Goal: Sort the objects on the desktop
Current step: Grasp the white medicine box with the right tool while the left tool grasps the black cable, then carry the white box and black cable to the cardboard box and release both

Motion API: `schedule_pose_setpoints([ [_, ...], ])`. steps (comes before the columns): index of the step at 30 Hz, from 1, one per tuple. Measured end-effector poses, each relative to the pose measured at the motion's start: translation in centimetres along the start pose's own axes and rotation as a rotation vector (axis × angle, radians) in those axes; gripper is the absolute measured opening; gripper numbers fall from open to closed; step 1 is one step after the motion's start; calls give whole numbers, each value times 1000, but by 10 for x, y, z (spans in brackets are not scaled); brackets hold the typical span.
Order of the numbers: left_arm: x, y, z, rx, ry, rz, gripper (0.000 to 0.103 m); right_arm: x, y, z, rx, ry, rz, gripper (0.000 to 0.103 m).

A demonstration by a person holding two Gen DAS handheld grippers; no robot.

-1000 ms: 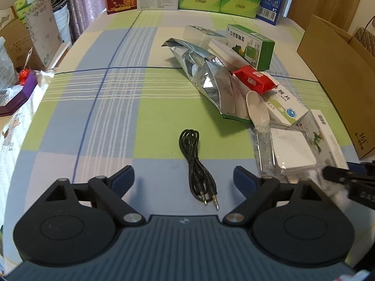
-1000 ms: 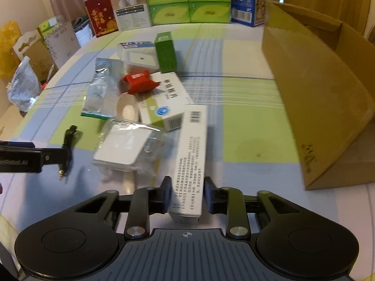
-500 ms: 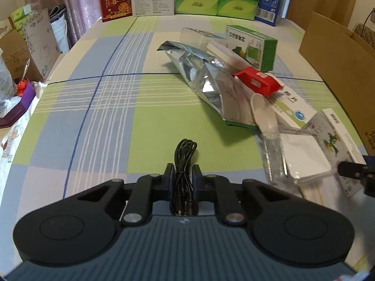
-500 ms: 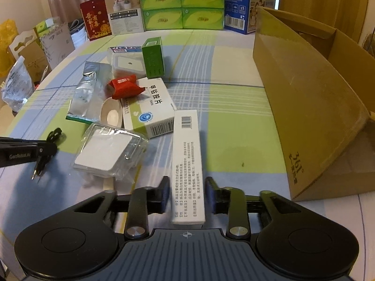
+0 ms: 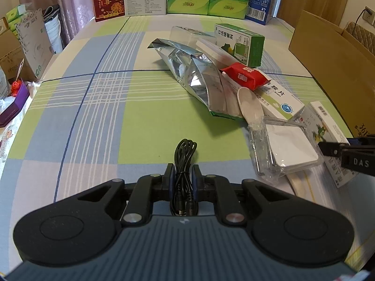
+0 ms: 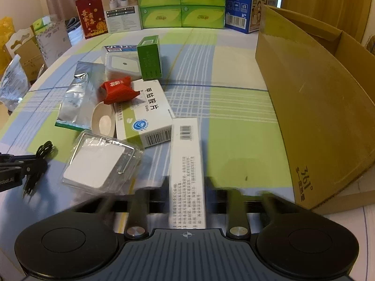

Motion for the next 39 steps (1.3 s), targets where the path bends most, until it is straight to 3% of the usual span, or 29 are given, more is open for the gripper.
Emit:
schedule_pose_setpoints([
  [11,-30,-23,7,-10,-31,-33,11,-43,-4,6,14,-61,25,23],
  [23,-86,-98,32,39,-97,-123,11,-129,-38,32,80,-166,44,23],
  [31,-98,-187,66,137,-131,-236,11,-173,-109,65,131,-263,-28,23],
  [39,-85,-274,114,208,-150,-345,11,-166,-203,82,181,-267,-113,23],
])
Point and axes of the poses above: each gripper's, at about its wrist camera, not at the fingertips, and x roughly the way its jaws point, y to its left, z to its top, the point moved 10 cm from there along x, roughly the way its jaws point, and after that the axes turned 6 degrees about -z, right-handed, at the moved point
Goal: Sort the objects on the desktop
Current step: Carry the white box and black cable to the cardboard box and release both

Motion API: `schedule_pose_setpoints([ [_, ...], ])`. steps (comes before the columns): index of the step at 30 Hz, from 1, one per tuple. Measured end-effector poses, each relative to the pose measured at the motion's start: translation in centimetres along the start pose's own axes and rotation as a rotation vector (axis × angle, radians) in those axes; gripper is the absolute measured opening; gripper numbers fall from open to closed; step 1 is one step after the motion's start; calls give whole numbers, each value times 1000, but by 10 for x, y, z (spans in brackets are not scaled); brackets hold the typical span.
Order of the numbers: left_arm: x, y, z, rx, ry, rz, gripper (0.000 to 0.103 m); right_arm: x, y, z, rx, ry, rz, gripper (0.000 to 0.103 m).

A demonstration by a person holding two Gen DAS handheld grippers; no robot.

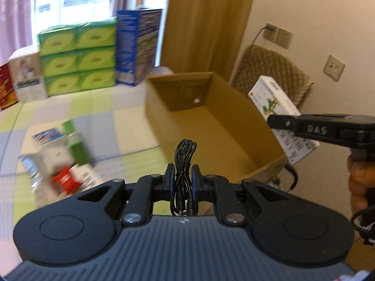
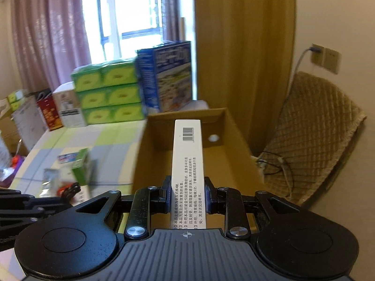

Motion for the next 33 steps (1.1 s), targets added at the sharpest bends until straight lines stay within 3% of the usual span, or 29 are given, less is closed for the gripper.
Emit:
schedule_pose_setpoints([
  [9,69,-39,38,20,31,-73,11,57,-44,10,44,68,6,23],
  [16,115,-41,32,24,89,-82,11,90,-56,-3,50,121,20,23],
  [21,132,-36,27,18,108,-87,11,103,-61,-14,60,150,18,23],
  [23,134,-33,29,11,96,-79,23,106,-61,-16,59,156,18,23],
  [33,113,-21,32,8,57,-61,23,112,-54,-23,58,168,25,23],
])
Point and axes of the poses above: each gripper's, at about its wrist camera, not at the fingertips, and x roughly the way its jaws point, y to its left, z to its top, the point moved 10 cm from there along x, roughly the way its jaws point, and after that the axes turned 6 degrees about -z, right-handed, at the moved point
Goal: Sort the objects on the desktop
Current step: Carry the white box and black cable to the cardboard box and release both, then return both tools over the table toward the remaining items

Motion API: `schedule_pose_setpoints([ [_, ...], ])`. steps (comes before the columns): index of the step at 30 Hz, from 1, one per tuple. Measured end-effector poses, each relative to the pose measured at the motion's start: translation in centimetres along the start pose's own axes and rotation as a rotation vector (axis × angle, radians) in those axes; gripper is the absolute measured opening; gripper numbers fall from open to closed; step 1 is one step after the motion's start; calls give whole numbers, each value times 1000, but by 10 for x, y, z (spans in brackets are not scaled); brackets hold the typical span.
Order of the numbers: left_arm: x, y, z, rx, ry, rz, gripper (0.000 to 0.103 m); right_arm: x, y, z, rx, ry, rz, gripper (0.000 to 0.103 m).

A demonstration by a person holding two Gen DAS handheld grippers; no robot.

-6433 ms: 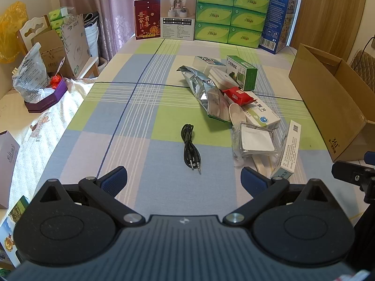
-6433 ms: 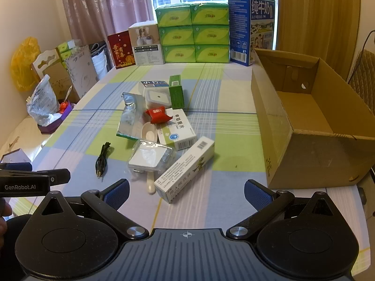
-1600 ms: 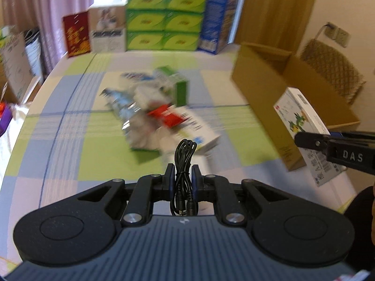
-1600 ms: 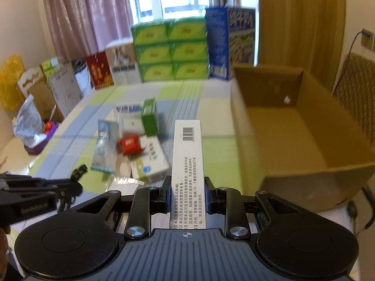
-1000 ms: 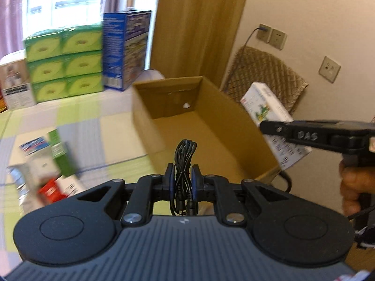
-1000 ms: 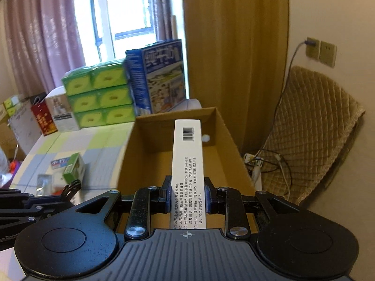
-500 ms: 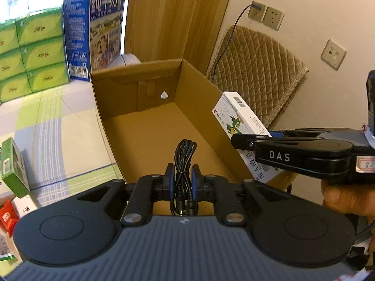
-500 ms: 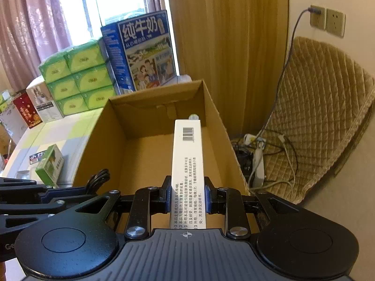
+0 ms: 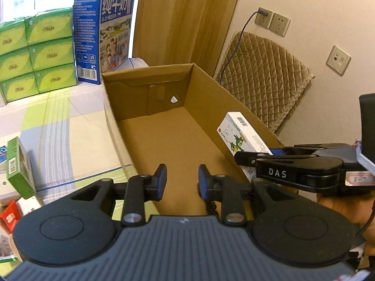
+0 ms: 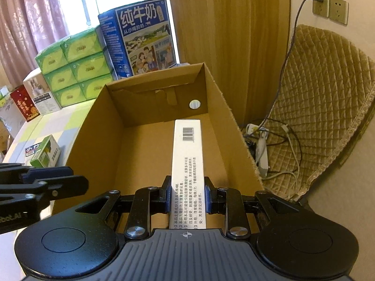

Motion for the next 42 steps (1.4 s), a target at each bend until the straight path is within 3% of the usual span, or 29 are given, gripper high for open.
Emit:
schedule_pose_setpoints([
  [5,-10,5,-2,-13,-2,14,27,-3,7,2,5,-25,12,24],
  [9,-15,8,-6,-8,-2,26,29,-15,8,7,7,-64,5,56],
  [16,-36,11,-12,4,-11,75,35,-41,12,8,29,-96,6,57],
  [21,-60,16,-22,-7,-26,111,54,-64,21,0,27,-99,6,61],
  [23,-71,20,-28,-14,-31,126,67,-74,28,-5,18,-99,13,65],
  [25,-85,24,-34,-19,-38,145,69,-84,36,-8,13,-93,25,71],
  [28,-106,35,-44,-45,-52,171,80,-100,52,-14,1,-94,41,83],
  [35,-156,65,-66,-92,-81,240,99,-131,108,-27,-76,-108,94,99],
  [42,-202,98,-90,-136,-98,315,102,-146,173,-49,-172,-107,166,101],
])
Point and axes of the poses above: each gripper's, at about its wrist camera, not at the fingertips, and x roughly the way its jaws point, y to its left, z to its top, the point moved 10 cm from there along x, roughly the way its jaws point, and after that the axes turned 6 degrees about -z, right-handed, at the moved point
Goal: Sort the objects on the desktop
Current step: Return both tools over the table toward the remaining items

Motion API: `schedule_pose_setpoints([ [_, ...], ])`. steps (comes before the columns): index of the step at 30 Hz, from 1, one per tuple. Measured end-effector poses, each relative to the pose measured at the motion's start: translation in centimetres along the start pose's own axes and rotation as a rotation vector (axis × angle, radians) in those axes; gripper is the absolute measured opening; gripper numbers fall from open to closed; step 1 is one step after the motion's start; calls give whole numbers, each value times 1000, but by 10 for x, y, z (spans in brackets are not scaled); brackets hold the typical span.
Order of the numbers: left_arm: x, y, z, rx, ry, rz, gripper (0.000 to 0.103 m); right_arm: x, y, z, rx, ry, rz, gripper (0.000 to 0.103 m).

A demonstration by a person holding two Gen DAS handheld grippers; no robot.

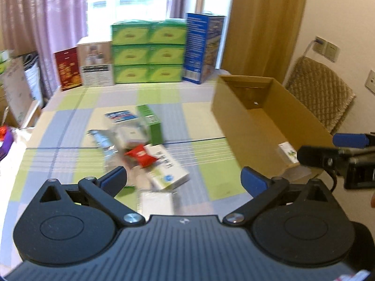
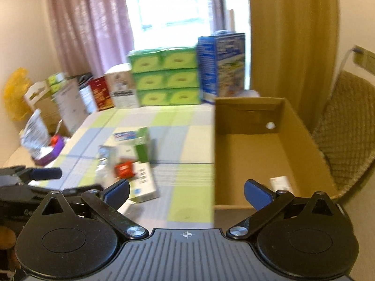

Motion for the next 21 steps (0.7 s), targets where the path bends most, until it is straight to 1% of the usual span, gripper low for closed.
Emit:
schedule_pose_setpoints([
  [3,-12,17,-7,-23,-5,22,102,5,27,-8,-33,16,34,101],
  [10,-28,43,-23,-67,-1,51,102,15,55,-25,-76,46,67,101],
  [16,-36,58,-31,-93,-1,67,102,20,67,-32,-98,56,75,101],
  [21,-36,70,-38,-98,7,78,102,24,69,-41,-98,60,73,101],
])
Point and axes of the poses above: each gripper's, at about its wrist camera, not at the fingertips, and x roughly the way its jaws point, y to its left, z to its top, the point moved 10 cm from there along x, roughly the way its jaws point, and after that the axes turned 6 degrees about -z, right-handed, at the moved point
